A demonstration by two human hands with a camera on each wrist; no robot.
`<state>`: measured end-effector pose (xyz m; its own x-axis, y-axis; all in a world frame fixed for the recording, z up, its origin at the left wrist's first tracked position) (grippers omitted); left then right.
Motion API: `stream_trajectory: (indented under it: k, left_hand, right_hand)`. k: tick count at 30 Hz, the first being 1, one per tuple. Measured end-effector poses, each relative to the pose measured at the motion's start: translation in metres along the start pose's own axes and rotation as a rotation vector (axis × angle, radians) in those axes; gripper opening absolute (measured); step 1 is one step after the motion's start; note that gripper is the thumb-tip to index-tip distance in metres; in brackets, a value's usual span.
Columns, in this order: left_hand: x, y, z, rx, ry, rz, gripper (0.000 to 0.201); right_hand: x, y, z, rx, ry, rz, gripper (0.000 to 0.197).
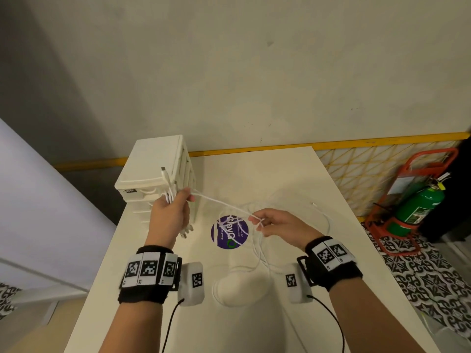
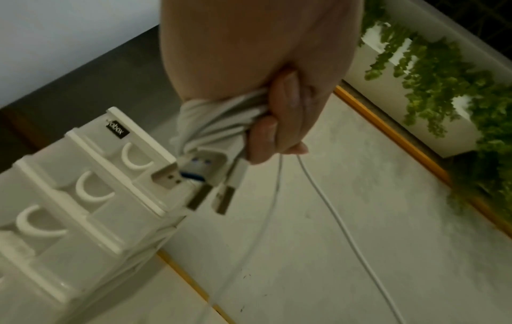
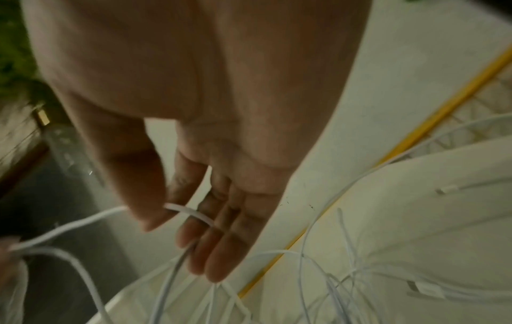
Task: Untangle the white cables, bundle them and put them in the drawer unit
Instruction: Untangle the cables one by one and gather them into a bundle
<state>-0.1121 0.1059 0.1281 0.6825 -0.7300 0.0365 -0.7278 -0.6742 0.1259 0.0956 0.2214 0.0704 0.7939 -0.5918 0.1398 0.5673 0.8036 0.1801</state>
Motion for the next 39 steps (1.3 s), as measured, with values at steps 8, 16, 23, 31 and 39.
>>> stream_trajectory:
  k: [8, 16, 23, 31, 39]
  left_hand:
    - [0.001, -0.017, 0.013, -0.194, 0.056, 0.146, 0.034]
    - [0.019, -0.056, 0.023, -0.267, 0.089, 0.391, 0.039]
    - [0.036, -0.085, 0.0, -0.057, 0.099, 0.538, 0.037]
    - [0.032, -0.064, 0.011, -0.207, 0.085, 0.526, 0.037]
    - [0.063, -0.118, 0.026, -0.105, 0.111, 0.795, 0.042]
  right_hand:
    - [0.01, 0.048, -0.008, 0.372, 0.066, -0.514, 0.018]
    - [0.012, 0.014, 0.012, 0.33, 0.151, -0.201, 0.07]
    - [-0.007, -0.038, 0.023, 0.188, 0.191, -0.076, 0.02]
    - [0.0, 0.017, 0.02, -0.084, 0.227, -0.398, 0.023]
    - [-0.004, 0.046, 0.068, 0.103, 0.342, -0.497, 0.014]
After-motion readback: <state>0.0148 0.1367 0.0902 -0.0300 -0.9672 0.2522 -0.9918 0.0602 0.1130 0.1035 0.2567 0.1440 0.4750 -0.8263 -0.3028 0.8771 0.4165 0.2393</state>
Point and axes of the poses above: each hand's wrist, its own x-axis away from the middle knuckle, its own y-axis out of the back of the hand, z = x × y, the point moved 8 cm from there along -x, towards the middle knuckle, and after that the axes turned 4 degrees about -x, right-handed, at the moved point
